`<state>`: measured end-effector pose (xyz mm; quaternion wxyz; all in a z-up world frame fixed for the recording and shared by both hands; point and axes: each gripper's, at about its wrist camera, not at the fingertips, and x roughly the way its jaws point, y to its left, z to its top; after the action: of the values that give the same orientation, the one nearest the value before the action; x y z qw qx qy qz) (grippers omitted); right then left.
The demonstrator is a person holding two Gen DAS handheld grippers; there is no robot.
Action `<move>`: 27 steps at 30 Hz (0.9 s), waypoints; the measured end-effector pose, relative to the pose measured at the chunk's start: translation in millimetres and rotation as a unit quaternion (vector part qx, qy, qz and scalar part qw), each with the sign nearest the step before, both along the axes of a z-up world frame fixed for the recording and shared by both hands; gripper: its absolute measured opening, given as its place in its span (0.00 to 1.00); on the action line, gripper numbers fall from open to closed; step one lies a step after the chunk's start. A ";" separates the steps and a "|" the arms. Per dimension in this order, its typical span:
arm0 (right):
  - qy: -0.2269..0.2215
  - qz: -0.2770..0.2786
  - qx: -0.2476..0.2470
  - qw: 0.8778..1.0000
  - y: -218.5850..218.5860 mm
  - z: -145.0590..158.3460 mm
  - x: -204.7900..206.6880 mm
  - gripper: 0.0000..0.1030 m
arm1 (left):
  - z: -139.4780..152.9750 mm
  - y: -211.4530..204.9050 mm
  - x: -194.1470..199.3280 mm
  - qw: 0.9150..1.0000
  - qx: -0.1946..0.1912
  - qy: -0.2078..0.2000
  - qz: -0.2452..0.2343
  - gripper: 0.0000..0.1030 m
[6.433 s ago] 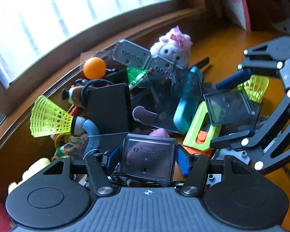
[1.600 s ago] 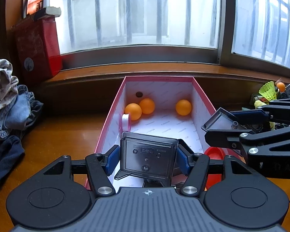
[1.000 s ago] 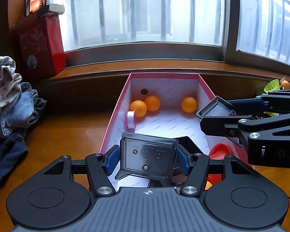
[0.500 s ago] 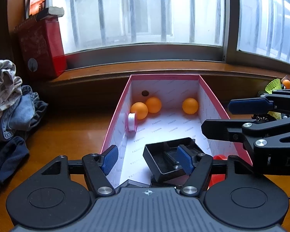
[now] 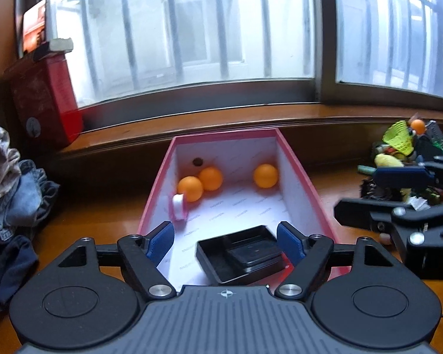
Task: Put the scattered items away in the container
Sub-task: 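Move both open tools back over the object pile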
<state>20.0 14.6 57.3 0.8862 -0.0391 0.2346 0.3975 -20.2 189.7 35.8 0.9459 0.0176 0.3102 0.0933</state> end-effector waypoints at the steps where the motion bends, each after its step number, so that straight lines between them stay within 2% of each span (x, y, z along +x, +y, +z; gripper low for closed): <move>1: -0.005 -0.008 -0.004 1.000 -4.8 -1.2 -2.3 0.68 | 0.8 -3.4 0.5 1.000 0.001 0.000 -0.006 0.75; 13: -0.025 -0.095 -0.043 0.994 -84.8 -11.8 -13.4 0.72 | 6.3 -76.6 16.7 0.996 0.007 -0.010 -0.083 0.80; 19: -0.017 -0.130 -0.056 0.990 -138.3 -18.2 -0.6 0.72 | 3.2 -123.2 30.4 0.994 0.006 0.001 -0.106 0.80; 27: -0.043 -0.205 -0.122 0.970 -220.9 -38.8 14.2 0.72 | 3.0 -190.3 52.5 0.989 0.018 0.009 -0.149 0.82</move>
<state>34.1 -206.3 18.5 0.9465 -0.1148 0.2461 0.1742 32.3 -0.6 38.8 0.9461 0.0813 0.3106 -0.0435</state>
